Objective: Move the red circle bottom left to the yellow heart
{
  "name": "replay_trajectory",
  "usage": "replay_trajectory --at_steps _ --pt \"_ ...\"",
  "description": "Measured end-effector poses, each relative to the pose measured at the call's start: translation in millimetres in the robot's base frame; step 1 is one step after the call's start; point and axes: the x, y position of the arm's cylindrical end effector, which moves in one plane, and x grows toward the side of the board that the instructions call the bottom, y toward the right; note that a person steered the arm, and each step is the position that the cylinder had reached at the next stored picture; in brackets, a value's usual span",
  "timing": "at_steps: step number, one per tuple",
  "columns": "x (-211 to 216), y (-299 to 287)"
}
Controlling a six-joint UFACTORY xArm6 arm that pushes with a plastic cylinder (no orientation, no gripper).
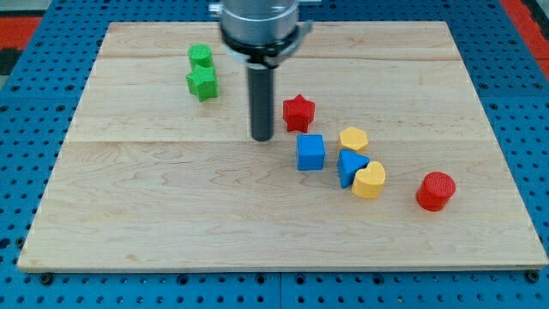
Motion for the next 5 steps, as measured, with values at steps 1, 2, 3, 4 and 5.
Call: replay_trajectory --at_steps 1,2,3,4,5 --pt "51 29" --pt "76 95" --pt "82 27" --pt "15 1" --pt "9 54"
